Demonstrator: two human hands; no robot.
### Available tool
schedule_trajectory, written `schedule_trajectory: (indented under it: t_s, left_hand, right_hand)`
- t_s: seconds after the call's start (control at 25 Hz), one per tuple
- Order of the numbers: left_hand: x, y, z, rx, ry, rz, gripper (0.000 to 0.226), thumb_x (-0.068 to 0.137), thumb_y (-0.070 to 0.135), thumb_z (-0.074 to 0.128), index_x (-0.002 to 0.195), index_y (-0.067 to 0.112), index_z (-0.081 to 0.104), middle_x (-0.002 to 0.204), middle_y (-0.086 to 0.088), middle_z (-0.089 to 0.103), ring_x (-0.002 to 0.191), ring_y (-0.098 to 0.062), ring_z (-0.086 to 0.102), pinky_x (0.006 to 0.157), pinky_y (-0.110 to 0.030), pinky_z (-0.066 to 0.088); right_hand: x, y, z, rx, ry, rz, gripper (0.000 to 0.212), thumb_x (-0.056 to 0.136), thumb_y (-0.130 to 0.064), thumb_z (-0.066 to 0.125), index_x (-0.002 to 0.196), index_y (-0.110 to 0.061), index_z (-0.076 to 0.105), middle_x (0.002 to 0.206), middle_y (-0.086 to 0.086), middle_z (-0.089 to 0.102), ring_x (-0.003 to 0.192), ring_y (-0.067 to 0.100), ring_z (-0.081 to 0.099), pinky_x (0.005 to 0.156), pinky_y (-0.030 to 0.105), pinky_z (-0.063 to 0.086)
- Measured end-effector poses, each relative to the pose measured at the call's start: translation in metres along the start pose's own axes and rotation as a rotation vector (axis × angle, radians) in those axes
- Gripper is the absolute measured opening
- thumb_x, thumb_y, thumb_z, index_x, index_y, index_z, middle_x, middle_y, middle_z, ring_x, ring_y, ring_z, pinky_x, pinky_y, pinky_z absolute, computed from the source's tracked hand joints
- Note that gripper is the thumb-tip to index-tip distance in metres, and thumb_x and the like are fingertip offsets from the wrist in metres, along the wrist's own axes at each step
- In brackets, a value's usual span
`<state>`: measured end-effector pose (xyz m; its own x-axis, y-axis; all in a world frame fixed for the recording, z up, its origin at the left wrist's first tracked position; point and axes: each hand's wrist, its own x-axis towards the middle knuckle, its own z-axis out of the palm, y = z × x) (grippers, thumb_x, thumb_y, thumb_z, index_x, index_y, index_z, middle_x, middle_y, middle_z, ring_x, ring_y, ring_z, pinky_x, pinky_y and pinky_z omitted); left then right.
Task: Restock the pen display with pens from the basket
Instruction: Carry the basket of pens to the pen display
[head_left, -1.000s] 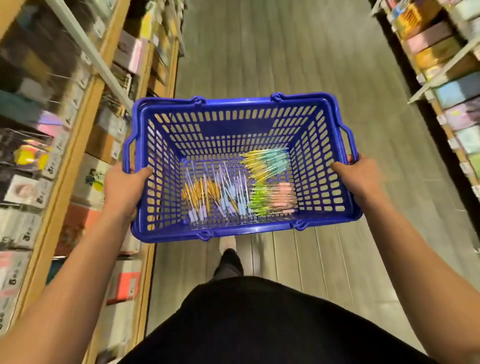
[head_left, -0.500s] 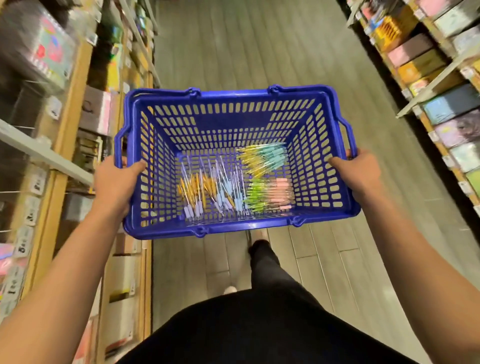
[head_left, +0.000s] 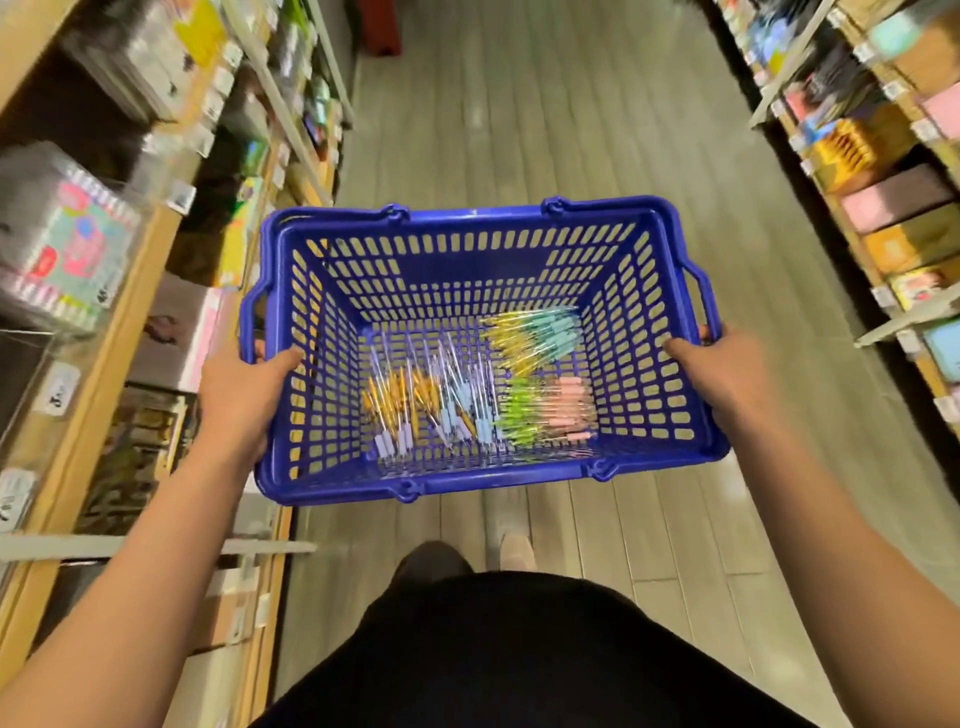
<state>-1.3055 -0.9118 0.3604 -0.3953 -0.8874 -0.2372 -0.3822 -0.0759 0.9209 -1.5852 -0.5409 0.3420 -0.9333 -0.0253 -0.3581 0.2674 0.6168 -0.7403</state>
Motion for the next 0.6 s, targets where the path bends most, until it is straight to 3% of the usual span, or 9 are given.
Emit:
schedule_trajectory:
  t_s: [0.16, 0.28, 0.36, 0.52, 0.6]
  left_hand:
    - [0.073, 0.035, 0.052, -0.002, 0.023, 0.012, 0.017, 0.088, 0.017, 0.077, 0.088, 0.026, 0.062, 0.087, 0.000, 0.073, 0.063, -0.009, 0.073, 0.060, -0.032, 0.061]
    - [0.132, 0.053, 0.087, 0.005, 0.027, 0.009, 0.019, 0.088, 0.018, 0.077, 0.086, 0.026, 0.060, 0.086, 0.002, 0.072, 0.061, -0.009, 0.073, 0.051, -0.025, 0.055]
    - [0.183, 0.067, 0.109, 0.018, 0.021, -0.007, 0.017, 0.087, 0.021, 0.078, 0.086, 0.025, 0.061, 0.086, 0.002, 0.073, 0.070, -0.015, 0.074, 0.053, -0.025, 0.053]
    - [0.296, 0.105, 0.152, 0.064, 0.012, -0.035, 0.018, 0.086, 0.022, 0.079, 0.095, 0.017, 0.064, 0.094, -0.011, 0.076, 0.084, -0.033, 0.075, 0.074, -0.048, 0.062]
    - [0.347, 0.128, 0.170, 0.071, -0.002, -0.050, 0.018, 0.086, 0.024, 0.078, 0.096, 0.020, 0.063, 0.098, -0.012, 0.076, 0.086, -0.032, 0.075, 0.083, -0.055, 0.061]
  right_hand:
    - [0.078, -0.054, 0.019, -0.017, 0.002, -0.013, 0.044, 0.080, -0.039, 0.077, 0.112, -0.017, 0.055, 0.089, 0.005, 0.074, 0.066, 0.020, 0.073, 0.056, 0.029, 0.057]
    - [0.139, -0.087, 0.040, -0.010, 0.010, 0.009, 0.046, 0.079, -0.038, 0.078, 0.111, -0.015, 0.055, 0.089, 0.006, 0.074, 0.068, 0.023, 0.074, 0.069, 0.041, 0.063]
    - [0.187, -0.115, 0.061, -0.013, 0.020, 0.016, 0.045, 0.078, -0.039, 0.079, 0.109, -0.017, 0.054, 0.087, 0.006, 0.074, 0.067, 0.023, 0.075, 0.071, 0.044, 0.063]
    - [0.273, -0.182, 0.106, 0.003, 0.047, 0.004, 0.042, 0.076, -0.034, 0.079, 0.108, -0.014, 0.060, 0.091, 0.006, 0.075, 0.071, 0.024, 0.074, 0.073, 0.045, 0.063]
    - [0.310, -0.215, 0.124, 0.005, 0.055, 0.016, 0.042, 0.075, -0.034, 0.079, 0.108, -0.015, 0.061, 0.092, 0.006, 0.075, 0.073, 0.024, 0.074, 0.073, 0.044, 0.063]
